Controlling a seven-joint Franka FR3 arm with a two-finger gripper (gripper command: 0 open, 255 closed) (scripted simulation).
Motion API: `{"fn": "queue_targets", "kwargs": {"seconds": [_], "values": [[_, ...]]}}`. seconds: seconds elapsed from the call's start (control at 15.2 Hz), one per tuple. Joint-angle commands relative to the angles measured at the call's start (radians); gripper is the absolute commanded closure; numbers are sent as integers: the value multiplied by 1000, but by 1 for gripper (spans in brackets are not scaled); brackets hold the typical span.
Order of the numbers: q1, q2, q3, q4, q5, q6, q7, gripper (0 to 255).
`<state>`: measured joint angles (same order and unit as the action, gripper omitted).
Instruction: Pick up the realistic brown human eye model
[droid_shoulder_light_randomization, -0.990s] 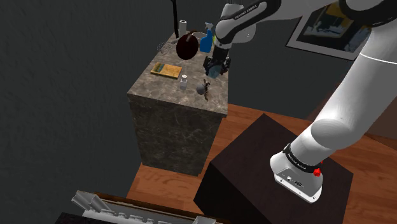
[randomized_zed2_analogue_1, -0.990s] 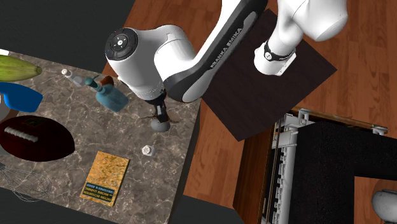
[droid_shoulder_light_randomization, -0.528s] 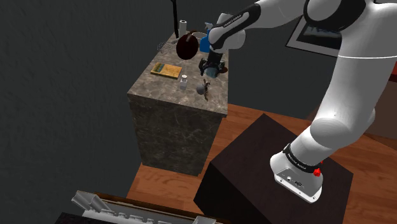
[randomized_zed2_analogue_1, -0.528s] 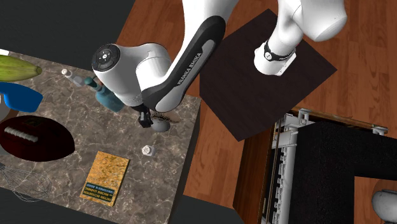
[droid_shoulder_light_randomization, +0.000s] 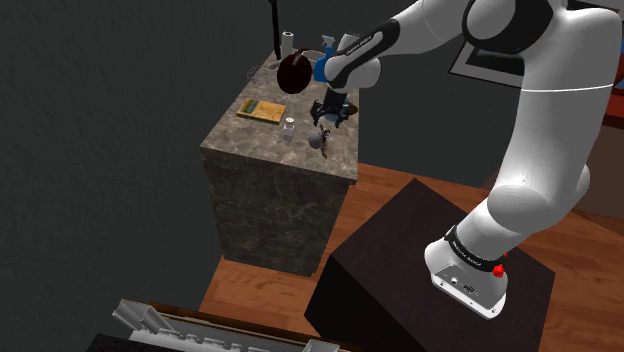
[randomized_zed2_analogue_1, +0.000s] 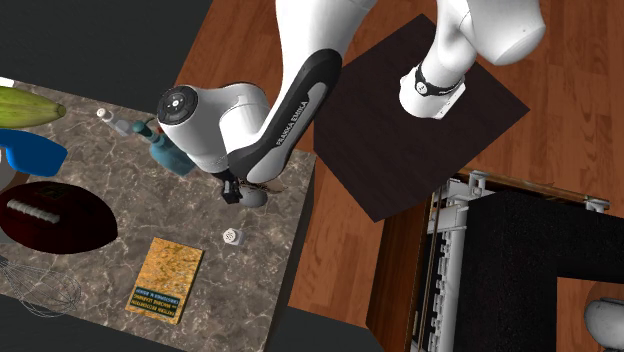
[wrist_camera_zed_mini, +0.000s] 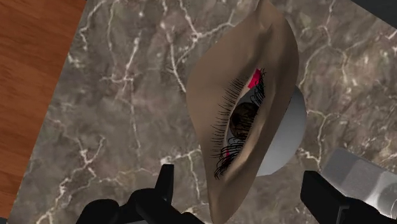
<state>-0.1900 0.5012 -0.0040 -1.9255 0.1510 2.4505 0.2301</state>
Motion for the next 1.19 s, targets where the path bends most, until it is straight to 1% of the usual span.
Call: {"fn": "queue_targets", "kwargs": {"seconds": [0.0,0.59,1.12], "values": [[0,3,0,0,0,3,0,255],[1,3,0,0,0,4,0,255],[3,-71,-5,6,-10,-77,13,255]]}}
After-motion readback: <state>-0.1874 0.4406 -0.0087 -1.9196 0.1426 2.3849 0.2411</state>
